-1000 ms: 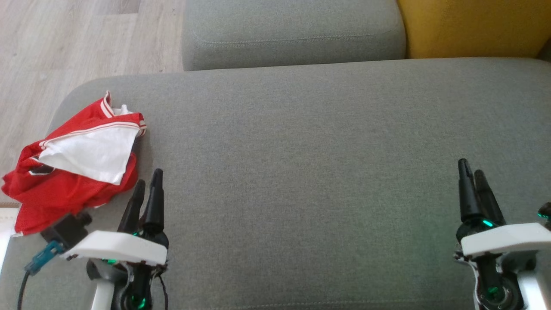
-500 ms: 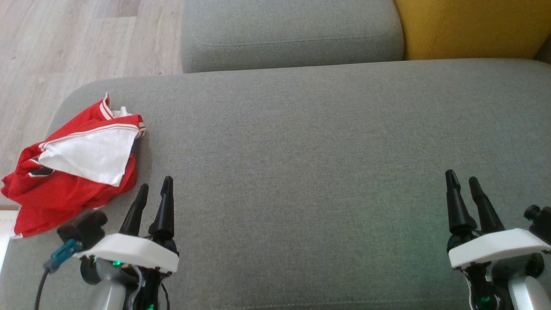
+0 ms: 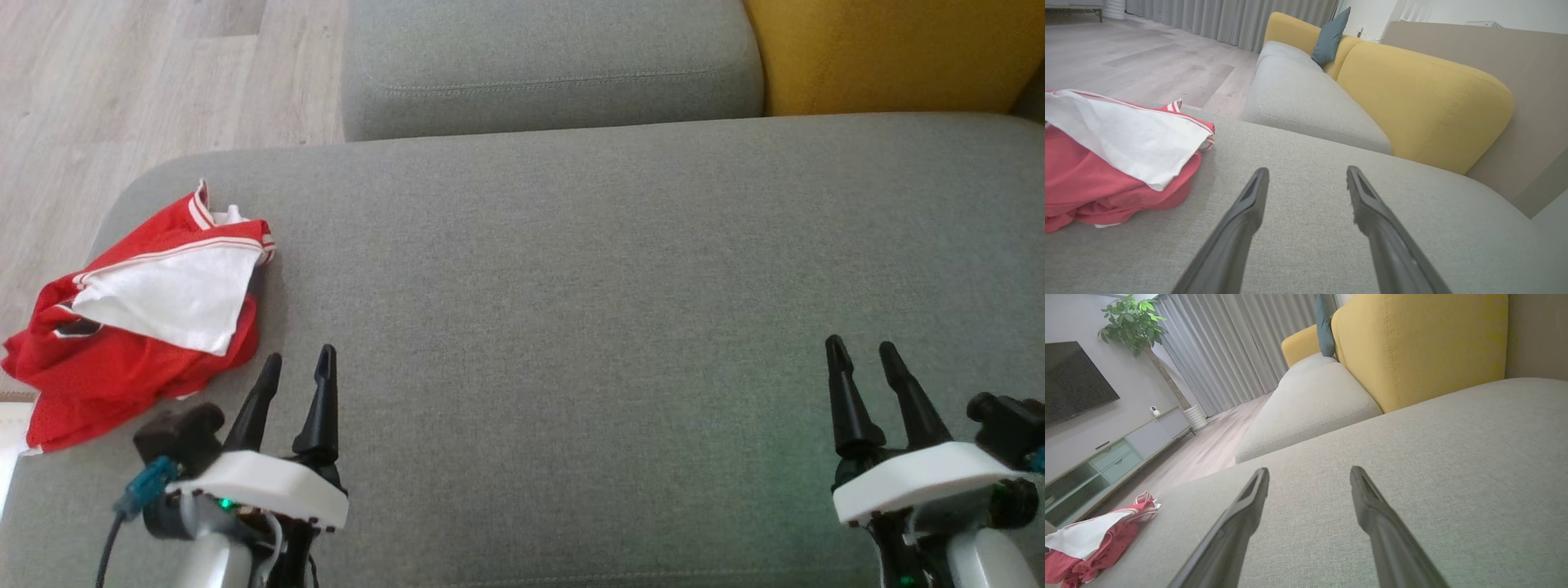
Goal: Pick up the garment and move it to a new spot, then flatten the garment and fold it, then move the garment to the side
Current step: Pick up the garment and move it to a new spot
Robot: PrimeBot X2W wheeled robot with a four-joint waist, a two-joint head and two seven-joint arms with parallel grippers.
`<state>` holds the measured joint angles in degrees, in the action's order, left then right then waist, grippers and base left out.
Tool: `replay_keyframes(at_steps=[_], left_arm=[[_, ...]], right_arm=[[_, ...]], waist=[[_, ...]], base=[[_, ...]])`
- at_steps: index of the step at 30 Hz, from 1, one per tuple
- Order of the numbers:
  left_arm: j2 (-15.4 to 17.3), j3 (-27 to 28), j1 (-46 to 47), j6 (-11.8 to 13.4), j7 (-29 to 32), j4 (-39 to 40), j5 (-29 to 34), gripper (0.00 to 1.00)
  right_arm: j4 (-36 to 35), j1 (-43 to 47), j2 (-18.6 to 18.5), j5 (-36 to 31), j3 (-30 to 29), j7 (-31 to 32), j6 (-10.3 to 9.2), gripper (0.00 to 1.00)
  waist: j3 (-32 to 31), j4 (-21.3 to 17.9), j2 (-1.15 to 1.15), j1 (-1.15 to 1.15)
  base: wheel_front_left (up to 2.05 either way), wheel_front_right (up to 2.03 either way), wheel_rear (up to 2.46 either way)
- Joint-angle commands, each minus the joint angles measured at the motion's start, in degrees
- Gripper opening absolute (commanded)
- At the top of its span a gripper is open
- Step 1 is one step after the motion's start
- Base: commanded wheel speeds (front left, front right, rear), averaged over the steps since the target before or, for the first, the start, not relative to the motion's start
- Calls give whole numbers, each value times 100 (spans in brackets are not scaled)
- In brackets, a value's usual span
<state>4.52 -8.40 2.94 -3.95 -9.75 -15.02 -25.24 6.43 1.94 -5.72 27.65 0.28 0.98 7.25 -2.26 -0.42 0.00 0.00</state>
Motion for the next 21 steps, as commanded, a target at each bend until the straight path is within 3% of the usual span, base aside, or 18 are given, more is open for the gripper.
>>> replay_keyframes(at_steps=[1,21], left_arm=[[103,129,358,32,-85,157,200,100],[134,-27,405,162,-420,-100,1510,100]], right_arm=[[-212,-144,-91,-204,136,-73,20,100],[-322,19,9,-1522,197,-164,23,100]], waist=[[-5,0,0,0],[-49,19,0,0]], base=[[0,0,0],[0,0,0]])
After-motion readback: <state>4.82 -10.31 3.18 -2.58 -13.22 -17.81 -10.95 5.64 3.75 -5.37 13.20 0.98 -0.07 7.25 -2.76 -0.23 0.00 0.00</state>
